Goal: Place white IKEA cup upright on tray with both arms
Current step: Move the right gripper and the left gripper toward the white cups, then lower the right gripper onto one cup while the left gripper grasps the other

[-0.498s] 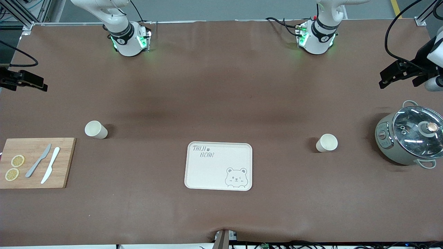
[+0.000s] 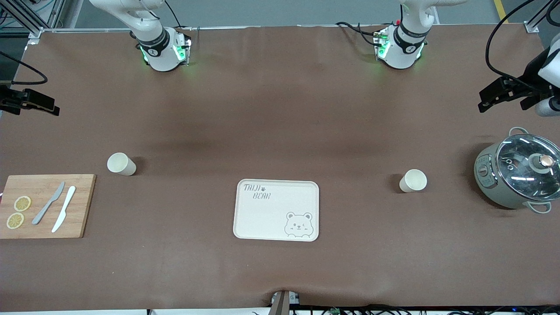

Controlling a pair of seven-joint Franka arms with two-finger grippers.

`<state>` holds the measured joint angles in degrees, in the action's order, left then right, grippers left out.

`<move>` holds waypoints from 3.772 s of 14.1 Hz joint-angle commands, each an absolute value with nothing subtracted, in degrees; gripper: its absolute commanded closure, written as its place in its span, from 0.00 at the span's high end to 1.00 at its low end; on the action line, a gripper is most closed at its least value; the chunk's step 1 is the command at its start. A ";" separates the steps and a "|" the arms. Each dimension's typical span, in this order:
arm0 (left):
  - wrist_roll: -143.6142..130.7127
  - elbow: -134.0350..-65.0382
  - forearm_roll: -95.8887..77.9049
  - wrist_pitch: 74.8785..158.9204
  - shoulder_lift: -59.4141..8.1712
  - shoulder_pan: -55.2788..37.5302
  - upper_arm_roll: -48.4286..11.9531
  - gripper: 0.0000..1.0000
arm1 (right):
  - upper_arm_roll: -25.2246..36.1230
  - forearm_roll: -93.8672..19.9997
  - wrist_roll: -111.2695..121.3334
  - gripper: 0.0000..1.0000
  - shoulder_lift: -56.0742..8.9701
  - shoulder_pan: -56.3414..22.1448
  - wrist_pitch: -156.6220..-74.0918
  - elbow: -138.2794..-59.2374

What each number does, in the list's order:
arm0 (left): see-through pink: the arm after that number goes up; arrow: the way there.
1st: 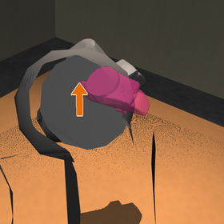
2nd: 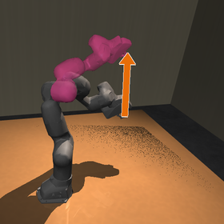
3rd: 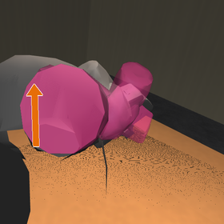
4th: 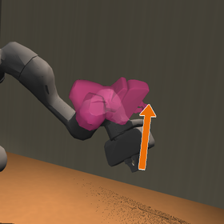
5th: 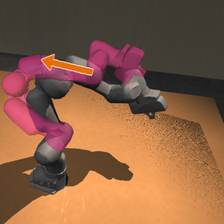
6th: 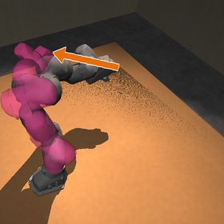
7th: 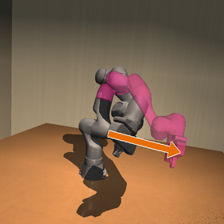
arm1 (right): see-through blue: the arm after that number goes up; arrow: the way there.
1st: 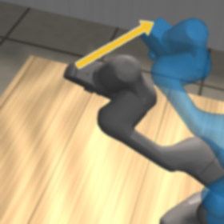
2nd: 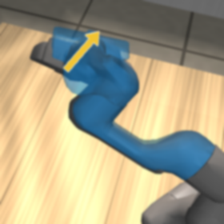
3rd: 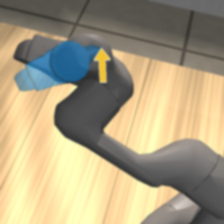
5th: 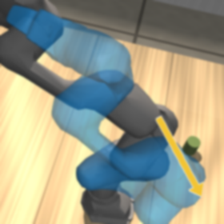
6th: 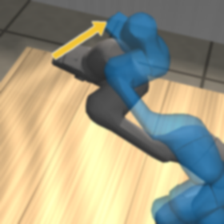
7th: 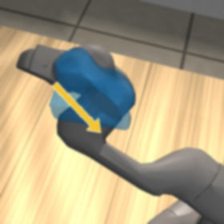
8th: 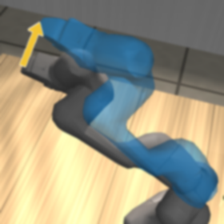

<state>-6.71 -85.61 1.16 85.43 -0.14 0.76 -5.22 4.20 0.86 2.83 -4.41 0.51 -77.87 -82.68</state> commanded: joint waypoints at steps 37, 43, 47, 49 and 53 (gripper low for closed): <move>-4.66 -106.78 1.76 126.90 -20.56 7.12 -6.24 1.00 | 4.04 -1.39 2.20 1.00 -15.12 5.27 -99.76 -99.93; -4.66 -109.77 1.76 132.01 -22.58 7.47 -6.24 1.00 | 4.22 -2.29 2.37 1.00 -15.12 5.89 -106.95 -104.67; -4.66 -110.74 1.76 133.94 -23.55 7.65 -6.24 1.00 | 4.66 -1.67 2.81 1.00 -15.82 7.11 -114.23 -108.09; -4.75 -110.74 1.76 134.12 -23.90 7.65 -6.24 1.00 | 4.66 -1.67 2.81 1.00 -15.91 7.21 -119.33 -112.04; -5.18 -110.65 1.67 134.12 -24.52 7.03 -6.85 1.00 | 4.57 -1.67 2.81 1.00 -15.91 7.12 -129.09 -120.04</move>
